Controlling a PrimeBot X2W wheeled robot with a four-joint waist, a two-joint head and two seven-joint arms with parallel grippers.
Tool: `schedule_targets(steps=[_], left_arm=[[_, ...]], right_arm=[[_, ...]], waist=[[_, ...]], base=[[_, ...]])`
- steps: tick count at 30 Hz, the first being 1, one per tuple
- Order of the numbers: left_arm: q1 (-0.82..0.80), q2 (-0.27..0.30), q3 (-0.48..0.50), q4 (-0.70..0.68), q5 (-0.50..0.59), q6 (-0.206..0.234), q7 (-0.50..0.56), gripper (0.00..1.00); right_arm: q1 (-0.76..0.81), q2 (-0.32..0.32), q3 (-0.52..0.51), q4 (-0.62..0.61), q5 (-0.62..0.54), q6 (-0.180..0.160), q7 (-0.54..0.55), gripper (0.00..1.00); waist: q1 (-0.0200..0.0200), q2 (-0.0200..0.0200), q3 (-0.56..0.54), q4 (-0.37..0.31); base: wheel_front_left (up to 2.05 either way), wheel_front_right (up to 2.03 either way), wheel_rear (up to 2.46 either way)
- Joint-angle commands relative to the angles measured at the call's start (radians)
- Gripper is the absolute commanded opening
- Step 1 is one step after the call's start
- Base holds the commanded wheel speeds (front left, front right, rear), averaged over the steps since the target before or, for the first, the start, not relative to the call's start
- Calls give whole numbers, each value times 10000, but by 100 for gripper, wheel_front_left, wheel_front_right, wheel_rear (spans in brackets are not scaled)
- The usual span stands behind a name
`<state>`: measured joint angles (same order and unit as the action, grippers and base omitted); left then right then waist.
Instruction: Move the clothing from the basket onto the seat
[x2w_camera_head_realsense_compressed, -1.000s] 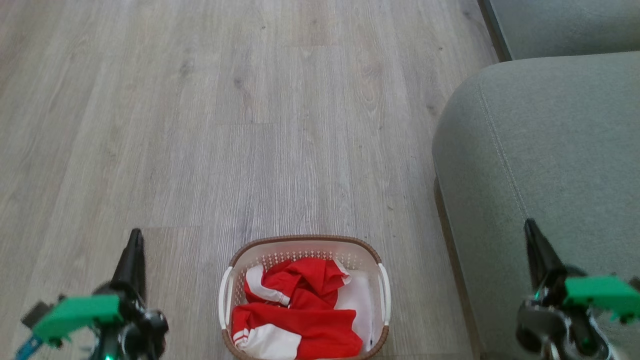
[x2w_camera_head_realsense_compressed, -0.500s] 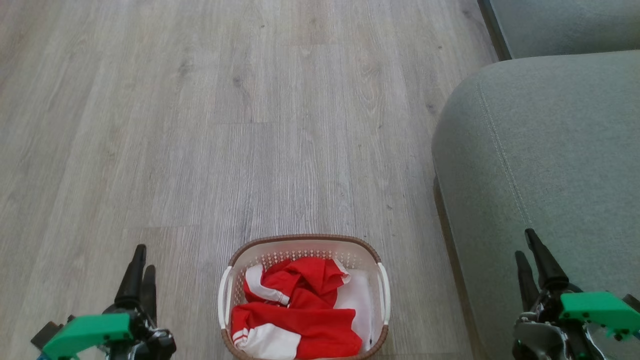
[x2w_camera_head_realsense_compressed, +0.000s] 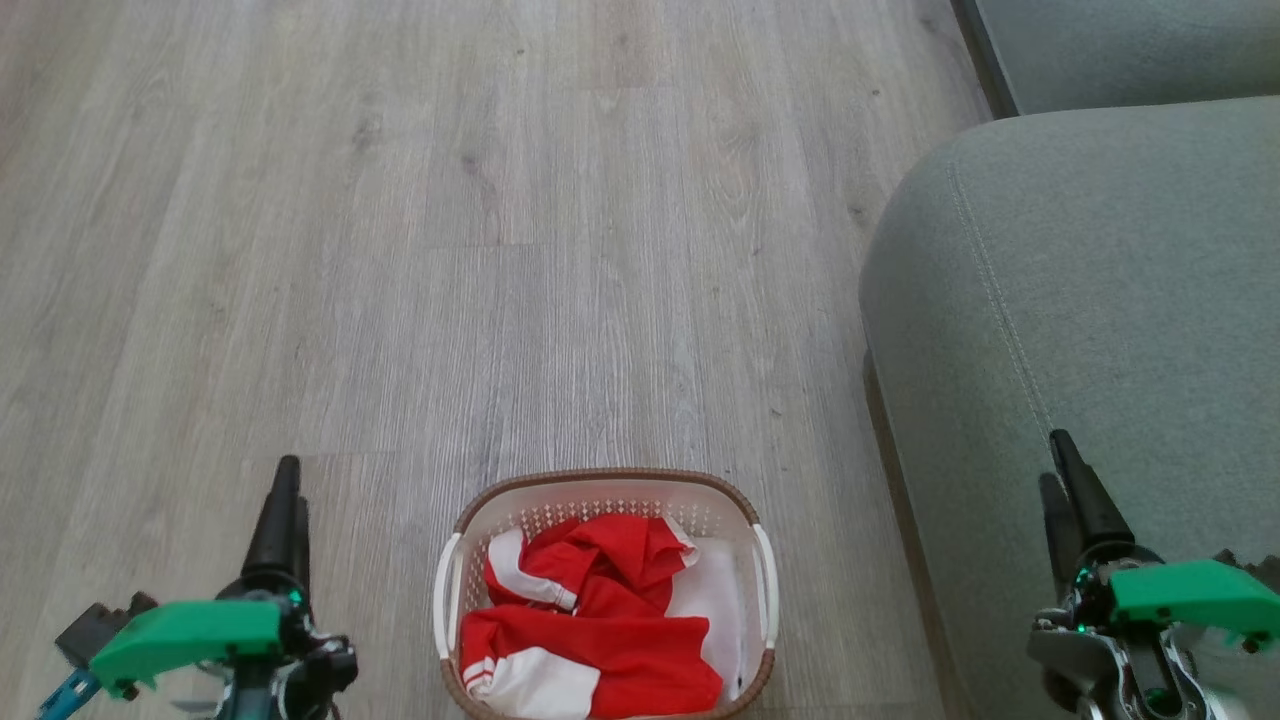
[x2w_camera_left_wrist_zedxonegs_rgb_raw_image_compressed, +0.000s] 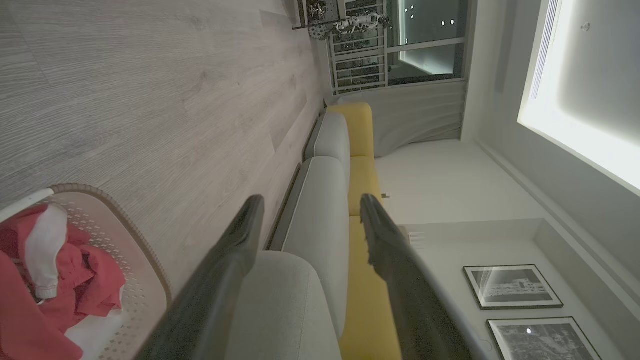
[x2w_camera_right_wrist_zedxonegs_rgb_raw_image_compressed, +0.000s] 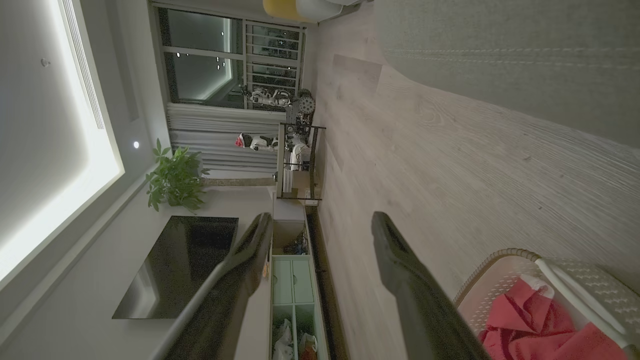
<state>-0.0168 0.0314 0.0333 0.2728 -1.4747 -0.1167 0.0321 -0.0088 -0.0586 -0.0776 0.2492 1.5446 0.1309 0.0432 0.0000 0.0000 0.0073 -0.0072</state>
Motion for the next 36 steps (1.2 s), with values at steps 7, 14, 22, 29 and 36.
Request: schedule_targets(steps=[7,14,22,29,36], left_arm=[[-535,106,-206,-689,1184,167,-295,100],[-586,113,-436,-835,2551,399,-499,100],[-631,119,-665,-1034,3970,713,-704,100],[-670,125,-864,-1177,5097,980,-909,100],[-727,132,-1051,-1305,6032,1150,-1114,100]], right_arm=[[-577,-509,324,-620,-1162,0,-384,100],[-630,-539,384,-927,-2539,-1,-591,100],[-670,-677,576,-1205,-3821,-1,-798,100],[-688,-797,802,-1388,-4794,-1,-1004,100],[-725,-886,966,-1490,-5665,-1,-1211,100]], waist=[[0,0,-9,-49],[0,0,4,-98],[0,0,16,-128],[0,0,10,-152],[0,0,16,-180]], base=[[0,0,0],[0,0,0],[0,0,0],[0,0,0],[0,0,0]])
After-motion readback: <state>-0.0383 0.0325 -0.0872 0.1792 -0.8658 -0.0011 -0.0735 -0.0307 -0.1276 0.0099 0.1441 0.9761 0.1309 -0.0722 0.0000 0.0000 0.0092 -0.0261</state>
